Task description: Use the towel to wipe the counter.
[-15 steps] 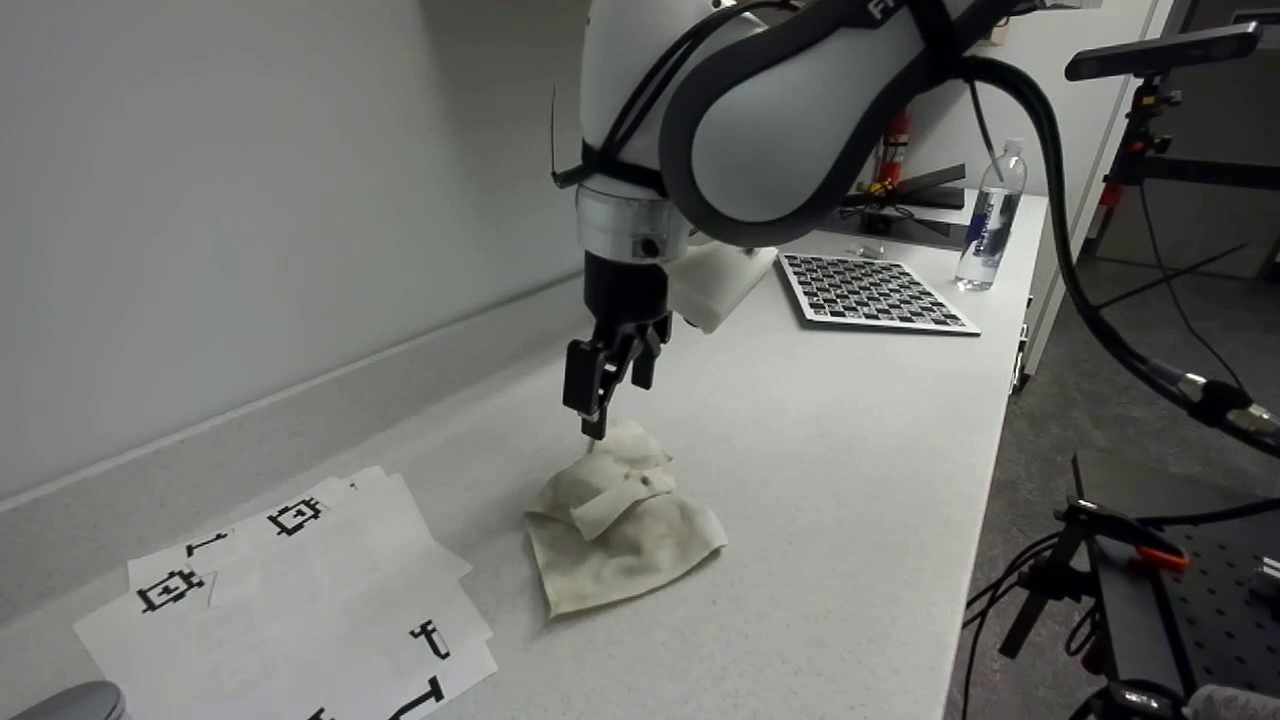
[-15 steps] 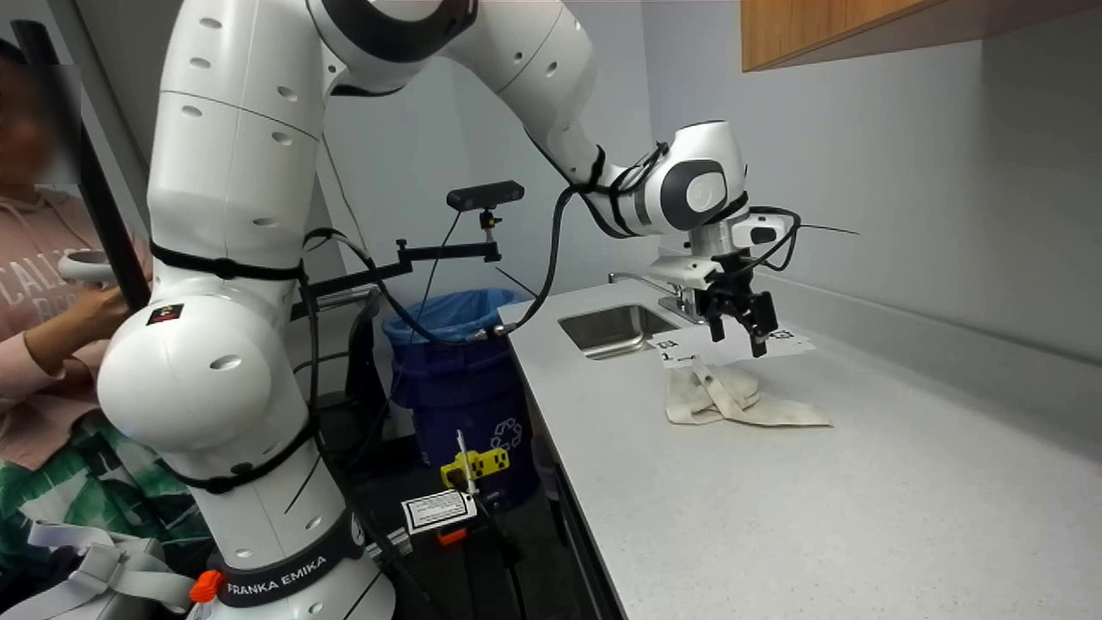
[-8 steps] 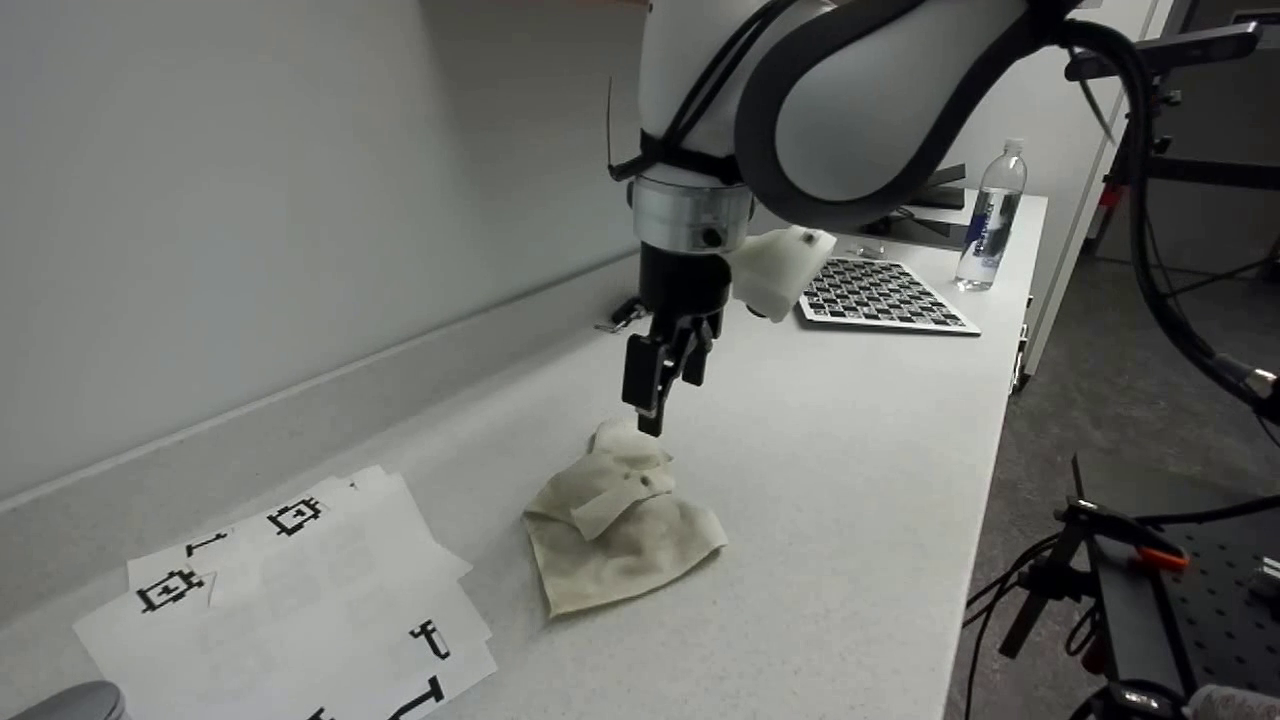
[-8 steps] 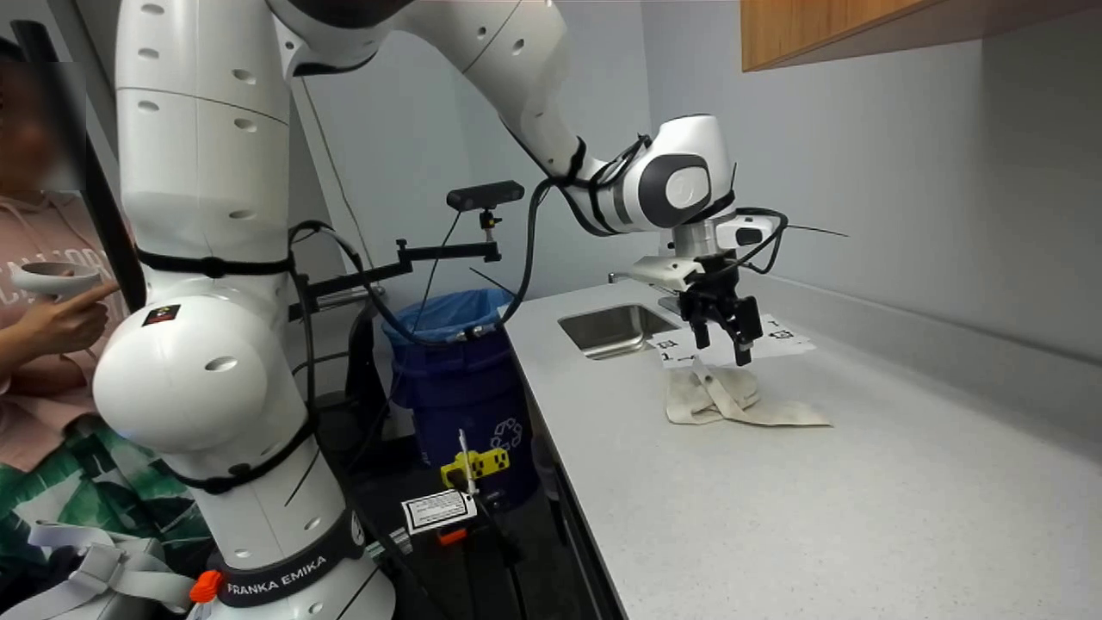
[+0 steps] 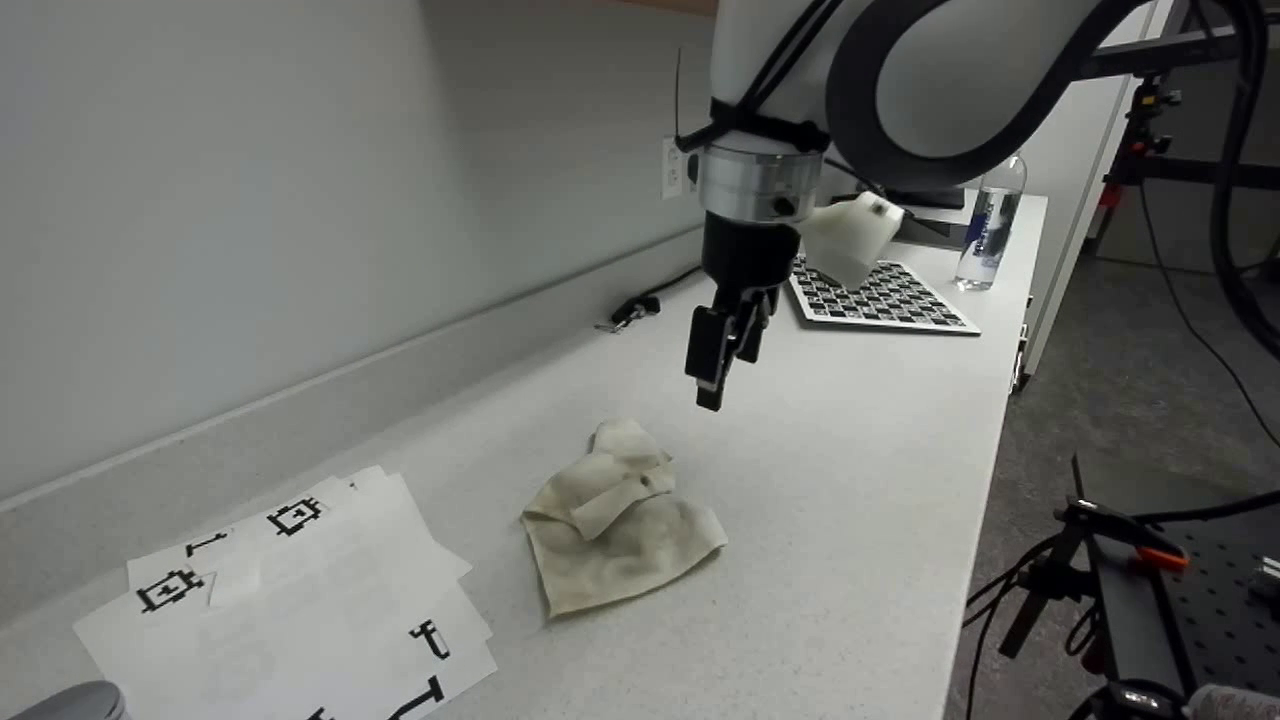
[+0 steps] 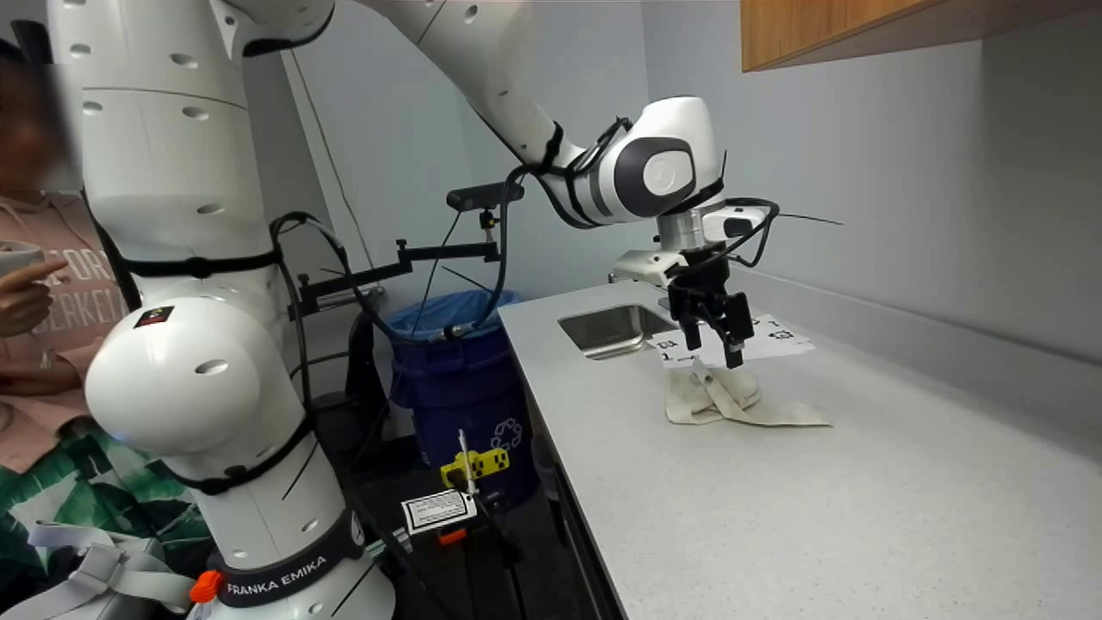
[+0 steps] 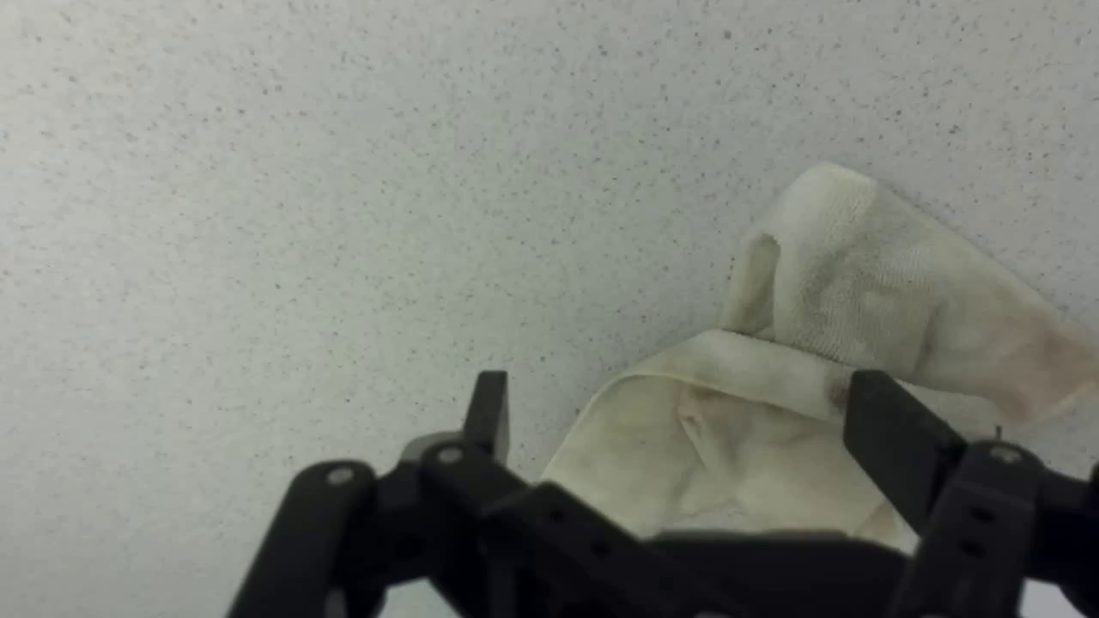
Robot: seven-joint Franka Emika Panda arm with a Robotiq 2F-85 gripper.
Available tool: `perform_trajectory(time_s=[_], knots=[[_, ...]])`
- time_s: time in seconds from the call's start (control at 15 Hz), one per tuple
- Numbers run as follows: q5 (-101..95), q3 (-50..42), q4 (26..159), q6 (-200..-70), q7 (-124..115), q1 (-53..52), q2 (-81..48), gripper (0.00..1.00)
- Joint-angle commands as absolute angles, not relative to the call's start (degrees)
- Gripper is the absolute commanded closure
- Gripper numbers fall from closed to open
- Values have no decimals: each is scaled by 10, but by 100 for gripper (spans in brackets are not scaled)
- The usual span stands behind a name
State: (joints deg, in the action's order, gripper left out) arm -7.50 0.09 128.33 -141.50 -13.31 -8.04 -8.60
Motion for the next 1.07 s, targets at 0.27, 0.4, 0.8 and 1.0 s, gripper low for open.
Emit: perform_trajectory(time_s=[0.27,0.4,0.8,1.0], knots=[[-117,10,1329,-1332,-150,-53,52,0],[-121,16,1323,-1312,-154,-49,79,0],[-110,33,1312,-1277,-161,-44,139,0],[-106,36,1307,-1290,-151,-42,130,0]])
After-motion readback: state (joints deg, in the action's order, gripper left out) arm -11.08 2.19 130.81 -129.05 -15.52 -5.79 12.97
